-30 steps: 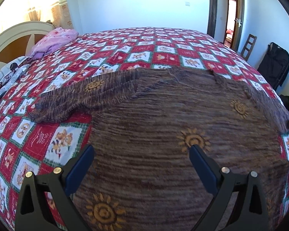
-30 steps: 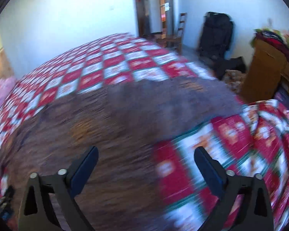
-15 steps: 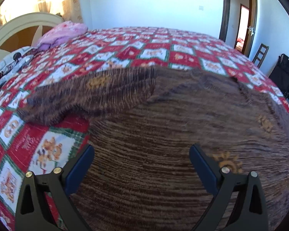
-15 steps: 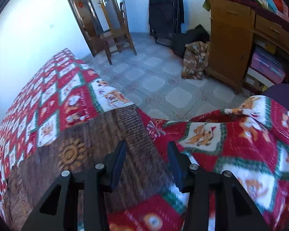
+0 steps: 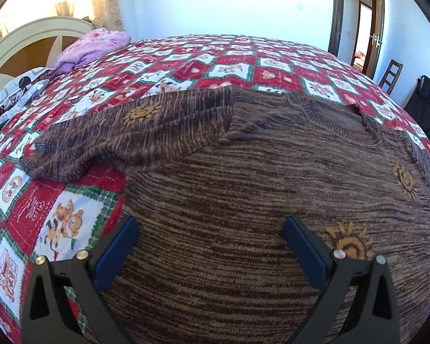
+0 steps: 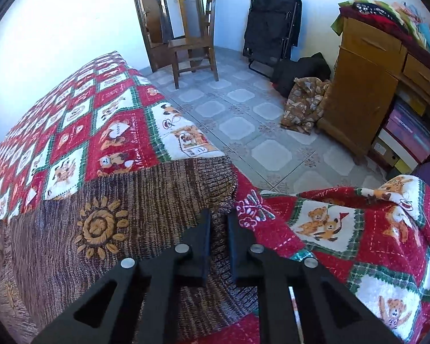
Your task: Fold small clothes
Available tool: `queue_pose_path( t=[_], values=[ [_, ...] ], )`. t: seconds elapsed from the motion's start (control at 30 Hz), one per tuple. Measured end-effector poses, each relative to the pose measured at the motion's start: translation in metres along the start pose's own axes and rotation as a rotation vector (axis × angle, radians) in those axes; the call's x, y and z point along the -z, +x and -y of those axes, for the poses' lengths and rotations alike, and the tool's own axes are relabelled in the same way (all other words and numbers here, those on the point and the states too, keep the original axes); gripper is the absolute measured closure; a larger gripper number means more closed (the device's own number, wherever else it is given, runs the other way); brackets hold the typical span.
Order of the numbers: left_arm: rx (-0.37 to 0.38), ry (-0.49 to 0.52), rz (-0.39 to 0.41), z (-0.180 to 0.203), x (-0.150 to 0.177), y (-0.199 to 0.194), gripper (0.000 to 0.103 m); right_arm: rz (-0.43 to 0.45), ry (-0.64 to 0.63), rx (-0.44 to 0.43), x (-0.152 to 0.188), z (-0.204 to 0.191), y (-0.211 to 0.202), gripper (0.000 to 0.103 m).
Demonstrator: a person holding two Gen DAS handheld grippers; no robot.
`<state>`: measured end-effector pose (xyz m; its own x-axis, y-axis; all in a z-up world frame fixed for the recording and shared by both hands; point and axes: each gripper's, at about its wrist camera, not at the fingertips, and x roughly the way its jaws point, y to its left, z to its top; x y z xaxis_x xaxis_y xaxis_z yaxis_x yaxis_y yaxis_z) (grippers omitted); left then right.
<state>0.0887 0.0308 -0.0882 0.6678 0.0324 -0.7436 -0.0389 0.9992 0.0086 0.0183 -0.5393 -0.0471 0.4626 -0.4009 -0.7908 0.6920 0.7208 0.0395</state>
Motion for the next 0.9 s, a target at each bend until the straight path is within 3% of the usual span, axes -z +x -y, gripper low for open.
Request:
queue_pose_path(
  t=[0.2, 0.47, 0.6, 0.73, 0.9],
  values=[
    [0.014, -0.008, 0.003, -0.002, -0.001, 0.002, 0.0, 0.063, 0.0, -0.009, -0.009, -0.018, -0.037, 0.095],
    [0.06, 0.008, -0.021, -0.007, -0.003, -0.005, 0.0, 0.165, -0.195, -0.188, 0.003, -0.132, -0.137, 0.095],
    [0.071, -0.01, -0.002, -0.017, -0.004, -0.015, 0.0, 0.164, -0.298, -0.336, 0.04, -0.213, -0.164, 0.095],
    [0.067, -0.016, 0.039, -0.03, -0.008, -0.028, 0.0, 0.118, -0.373, -0.42, 0.091, -0.29, -0.157, 0.095],
    [0.025, 0.005, 0.086, -0.042, -0.009, -0.035, 0.0, 0.063, -0.451, -0.449, 0.156, -0.355, -0.135, 0.095]
  ],
)
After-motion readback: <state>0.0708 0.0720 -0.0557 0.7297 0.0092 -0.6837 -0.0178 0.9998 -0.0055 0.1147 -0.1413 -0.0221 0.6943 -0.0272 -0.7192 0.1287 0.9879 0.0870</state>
